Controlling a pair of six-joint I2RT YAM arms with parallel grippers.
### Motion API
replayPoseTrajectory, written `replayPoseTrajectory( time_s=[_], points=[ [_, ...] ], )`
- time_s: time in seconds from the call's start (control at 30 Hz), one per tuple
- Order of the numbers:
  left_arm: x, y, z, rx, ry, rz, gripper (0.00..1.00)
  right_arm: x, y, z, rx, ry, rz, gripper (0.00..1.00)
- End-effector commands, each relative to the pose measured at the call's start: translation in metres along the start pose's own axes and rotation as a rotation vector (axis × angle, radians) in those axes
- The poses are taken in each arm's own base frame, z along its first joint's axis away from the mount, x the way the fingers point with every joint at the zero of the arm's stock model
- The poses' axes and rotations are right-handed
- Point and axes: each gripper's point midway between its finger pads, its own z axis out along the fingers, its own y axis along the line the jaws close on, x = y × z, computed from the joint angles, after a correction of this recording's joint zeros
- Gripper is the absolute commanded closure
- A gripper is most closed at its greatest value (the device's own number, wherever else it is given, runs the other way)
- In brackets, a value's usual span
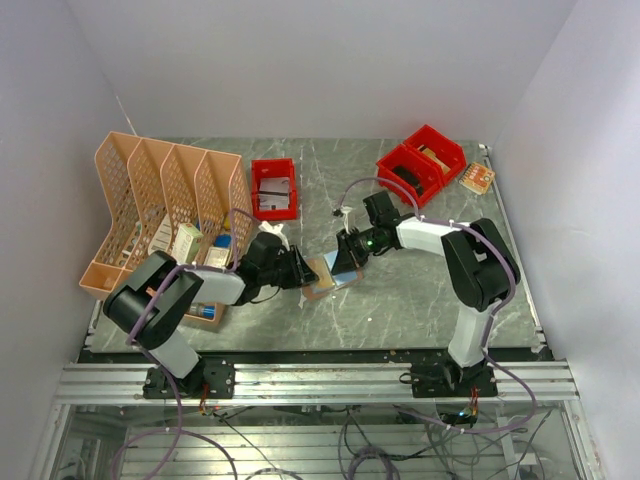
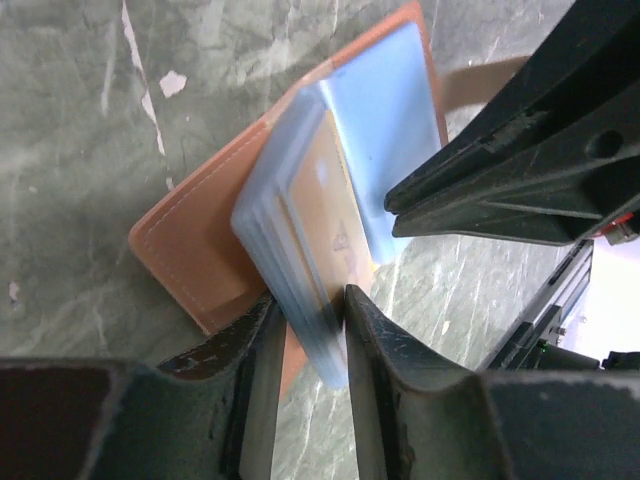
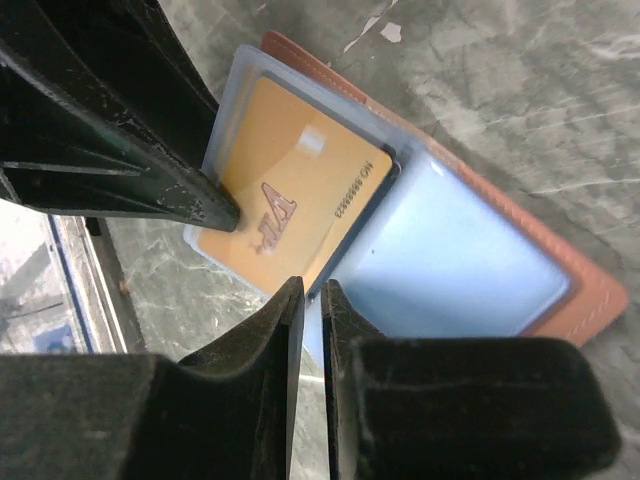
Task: Put the credit cards into the card holder
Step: Open the card holder at the center of the board, then move the storage box to the center of the board.
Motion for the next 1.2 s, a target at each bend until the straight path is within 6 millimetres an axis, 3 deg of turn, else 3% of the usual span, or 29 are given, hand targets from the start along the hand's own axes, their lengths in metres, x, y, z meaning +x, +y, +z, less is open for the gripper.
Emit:
replayPoseTrajectory(
  time_s=[0.0, 0.2, 0.33, 0.57, 0.77, 0.87, 0.93, 1.0, 1.03, 1.17],
  points=[
    [-0.008, 0.016, 0.005, -0.107, 0.017, 0.074, 0.63, -0.017, -0.004, -0.016, 0.075, -0.034, -0.092, 0.86],
    [-0.026, 0.030, 0.007, -0.262, 0.041, 0.182, 0.65, -0.012, -0.042, -0.037, 0.221, -0.024, -0.044, 0.85],
    [-0.035, 0.037, 0.001, -0.349, 0.054, 0.242, 0.54, -0.005, -0.052, -0.047, 0.192, -0.031, 0.010, 0.84],
    [-0.068, 0.020, -0.033, -0.410, -0.045, 0.311, 0.48, -0.031, -0.025, -0.070, 0.112, -0.134, -0.119, 0.82],
    [-0.103, -0.028, -0.055, -0.298, -0.141, 0.417, 0.48, -0.050, -0.002, -0.100, 0.087, -0.221, -0.260, 0.82],
    [-0.132, -0.048, -0.064, -0.274, -0.218, 0.471, 0.38, -0.063, 0.011, -0.122, 0.111, -0.283, -0.355, 0.80],
    [-0.151, -0.055, -0.067, -0.265, -0.252, 0.492, 0.26, -0.078, 0.018, -0.136, 0.169, -0.333, -0.450, 0.70],
    [-0.169, -0.055, -0.064, -0.269, -0.250, 0.487, 0.16, -0.089, 0.024, -0.147, 0.202, -0.363, -0.532, 0.49],
    [-0.177, -0.054, -0.061, -0.271, -0.235, 0.485, 0.15, -0.093, 0.026, -0.150, 0.207, -0.362, -0.536, 0.44],
    [-0.197, -0.021, -0.034, -0.343, -0.108, 0.454, 0.16, -0.096, 0.035, -0.149, 0.105, -0.312, -0.455, 0.42]
  ],
)
